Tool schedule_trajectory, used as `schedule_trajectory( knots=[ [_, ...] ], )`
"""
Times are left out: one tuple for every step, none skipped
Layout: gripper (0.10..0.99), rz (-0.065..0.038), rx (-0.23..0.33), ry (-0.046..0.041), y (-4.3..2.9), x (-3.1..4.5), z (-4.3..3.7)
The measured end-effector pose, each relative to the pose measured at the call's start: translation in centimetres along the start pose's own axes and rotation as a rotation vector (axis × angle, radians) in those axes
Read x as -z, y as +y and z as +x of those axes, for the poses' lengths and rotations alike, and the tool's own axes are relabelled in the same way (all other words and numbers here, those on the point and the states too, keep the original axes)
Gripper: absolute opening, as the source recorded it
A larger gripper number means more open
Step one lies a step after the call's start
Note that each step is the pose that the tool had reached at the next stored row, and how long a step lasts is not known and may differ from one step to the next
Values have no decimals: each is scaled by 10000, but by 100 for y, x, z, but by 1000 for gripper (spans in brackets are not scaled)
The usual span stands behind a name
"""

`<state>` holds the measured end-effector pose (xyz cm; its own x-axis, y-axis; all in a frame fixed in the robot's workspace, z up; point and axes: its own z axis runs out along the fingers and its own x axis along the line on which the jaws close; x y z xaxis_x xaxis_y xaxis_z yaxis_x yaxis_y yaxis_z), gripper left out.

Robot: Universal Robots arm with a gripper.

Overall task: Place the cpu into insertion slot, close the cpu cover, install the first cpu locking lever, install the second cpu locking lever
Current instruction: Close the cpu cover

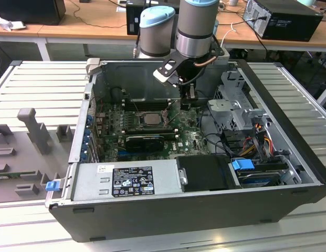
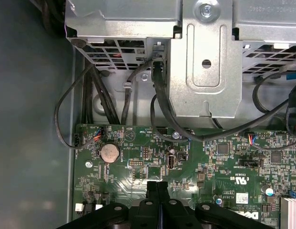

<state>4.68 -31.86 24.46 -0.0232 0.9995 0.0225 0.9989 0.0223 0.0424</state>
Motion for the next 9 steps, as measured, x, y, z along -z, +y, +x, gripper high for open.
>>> schedule_trajectory(
  knots=[
    [106,0,0,0,-1,0,0],
    [106,0,0,0,-3,0,0],
    [106,0,0,0,-4,0,0],
    [106,0,1,0,-6,0,0],
    [106,0,1,0,-8,0,0],
    [106,0,1,0,-9,0,0],
    [106,0,0,0,-11,0,0],
    [106,0,0,0,-13,1,0],
    [106,0,0,0,-16,1,0]
  ],
)
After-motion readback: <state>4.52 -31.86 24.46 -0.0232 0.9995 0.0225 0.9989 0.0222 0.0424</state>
